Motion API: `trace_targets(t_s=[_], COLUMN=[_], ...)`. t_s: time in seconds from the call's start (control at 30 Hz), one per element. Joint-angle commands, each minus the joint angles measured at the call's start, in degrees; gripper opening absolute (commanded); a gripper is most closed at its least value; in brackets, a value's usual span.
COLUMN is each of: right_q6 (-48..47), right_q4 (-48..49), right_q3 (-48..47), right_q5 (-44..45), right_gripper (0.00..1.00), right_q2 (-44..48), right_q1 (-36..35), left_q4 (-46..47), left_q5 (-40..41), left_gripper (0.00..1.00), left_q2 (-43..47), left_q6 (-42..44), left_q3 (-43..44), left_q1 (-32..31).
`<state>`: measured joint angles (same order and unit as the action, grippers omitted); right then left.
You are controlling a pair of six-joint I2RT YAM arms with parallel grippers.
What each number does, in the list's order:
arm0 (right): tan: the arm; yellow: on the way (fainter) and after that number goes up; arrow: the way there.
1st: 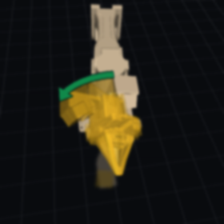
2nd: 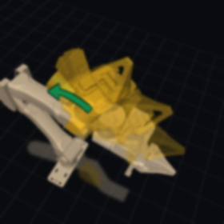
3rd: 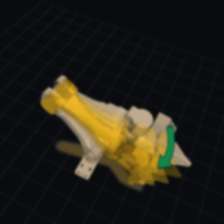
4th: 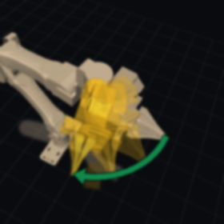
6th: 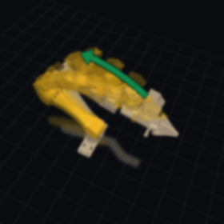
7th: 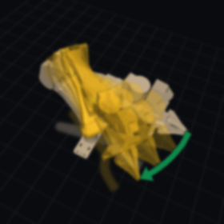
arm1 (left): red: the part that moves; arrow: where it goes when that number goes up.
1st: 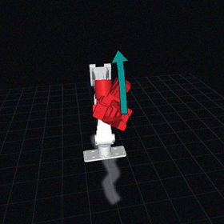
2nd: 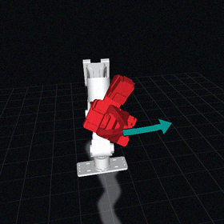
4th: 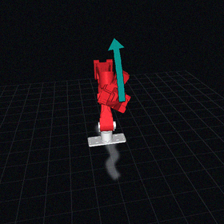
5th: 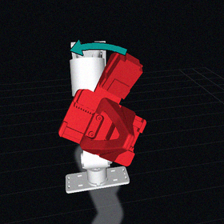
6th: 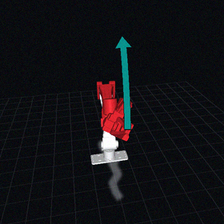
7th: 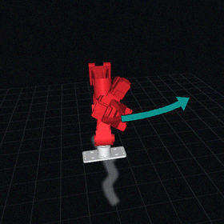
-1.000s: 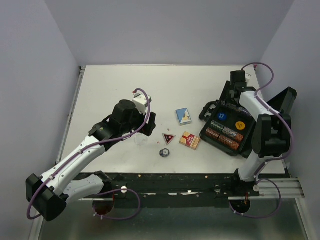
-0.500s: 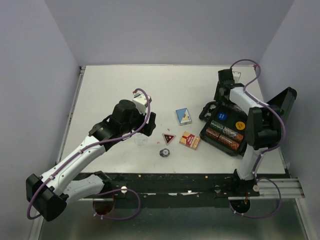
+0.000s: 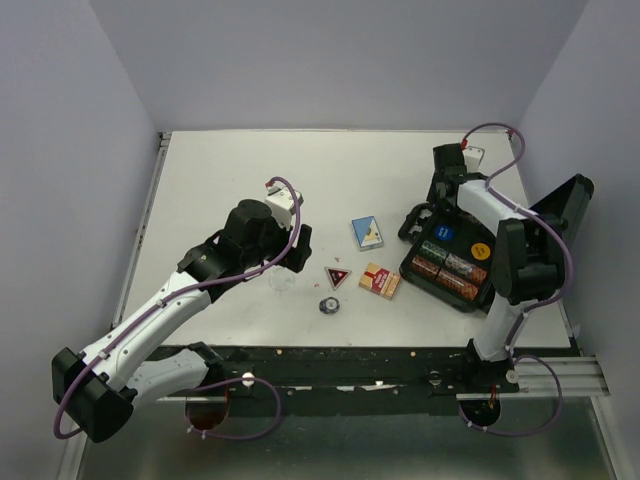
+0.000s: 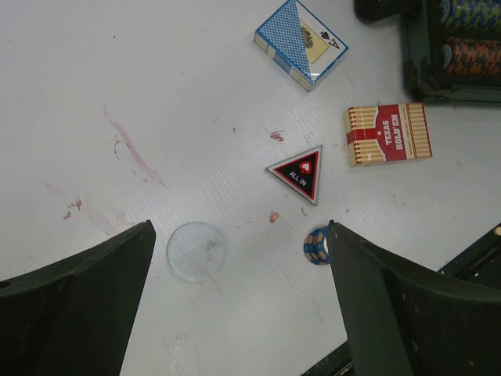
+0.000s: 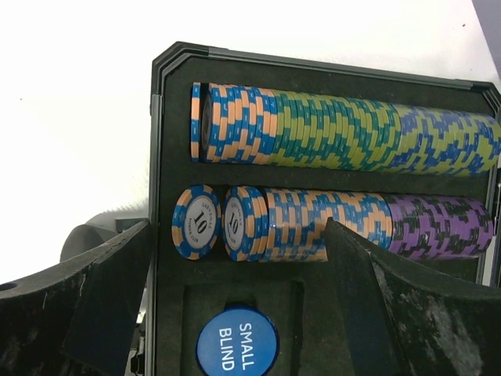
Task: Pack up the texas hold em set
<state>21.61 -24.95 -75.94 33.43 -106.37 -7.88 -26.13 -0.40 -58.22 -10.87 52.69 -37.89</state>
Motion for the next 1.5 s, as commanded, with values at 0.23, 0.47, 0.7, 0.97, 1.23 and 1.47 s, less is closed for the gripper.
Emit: trace_targets(t_s=[0.23, 0.47, 0.7, 0.97, 1.23, 1.47], right_q6=[0.02, -0.95, -1.74, -0.69, 0.63, 0.98], right_q4=[-6.96, -6.43, -6.25, -8.71, -10.38, -11.43], right_q3=[4.13, 3.52, 2.21, -1.05, -3.86, -3.34], right_q5=[6.92, 3.58, 3.31, 2.78, 1.99, -2.39], right_gripper=[0.95, 0.96, 0.96, 0.96, 0.96, 0.97], right_q2=[4.41, 1.78, -1.47, -3.49, -5.08, -5.43], right_q1=[1.81, 2.25, 2.34, 3.92, 5.94, 7.61], left_q4=[-0.59, -0.68, -0.59, -0.68, -0.68, -0.68], left_q5=[0.67, 0.67, 0.76, 0.84, 0.67, 0.58], left_gripper=[0.99, 0.99, 0.99, 0.99, 0.99, 0.99], left_q2=[0.47, 0.56, 0.56, 0.91, 0.74, 0.82], left_q6=[-0.29, -0.29, -0.20, -0.20, -0.20, -0.20], left_q3=[0.57, 0.58, 0.58, 0.49, 0.40, 0.40], left_q1=[0.10, 0.01, 0.01, -0.08, 0.01, 0.01])
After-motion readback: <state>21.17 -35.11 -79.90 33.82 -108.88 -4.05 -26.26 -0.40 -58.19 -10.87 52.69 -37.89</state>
